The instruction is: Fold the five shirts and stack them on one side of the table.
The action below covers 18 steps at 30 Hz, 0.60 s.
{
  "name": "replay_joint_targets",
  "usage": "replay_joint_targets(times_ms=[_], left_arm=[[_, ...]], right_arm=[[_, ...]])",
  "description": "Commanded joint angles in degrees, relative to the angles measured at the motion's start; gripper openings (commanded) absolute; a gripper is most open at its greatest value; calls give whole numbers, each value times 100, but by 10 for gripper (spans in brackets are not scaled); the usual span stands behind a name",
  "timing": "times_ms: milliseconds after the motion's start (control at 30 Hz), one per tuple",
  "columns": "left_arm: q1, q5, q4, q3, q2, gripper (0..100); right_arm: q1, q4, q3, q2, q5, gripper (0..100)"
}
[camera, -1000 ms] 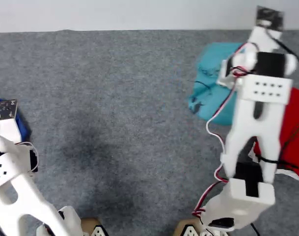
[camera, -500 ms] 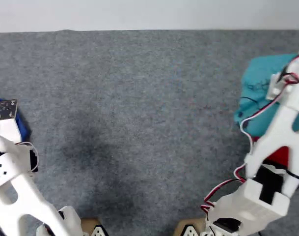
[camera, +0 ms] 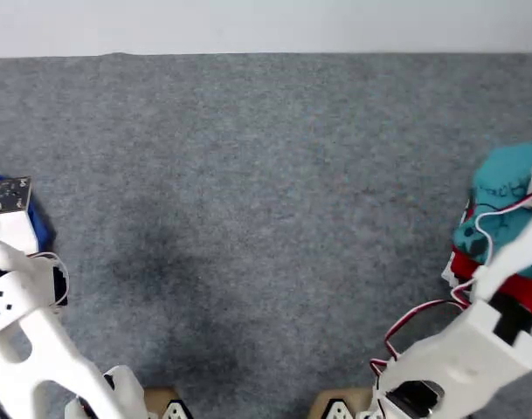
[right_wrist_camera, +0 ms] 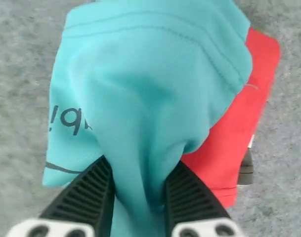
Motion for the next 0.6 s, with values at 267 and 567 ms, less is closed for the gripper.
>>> replay_joint_targets(times_ms=[267,567], left_arm=[[35,-44,53,-4,-114,5],[35,-44,62,-4,-114,5]], right_arm=[[488,-549,-97,365,747,28],[840,-593,-413,295,316,352]])
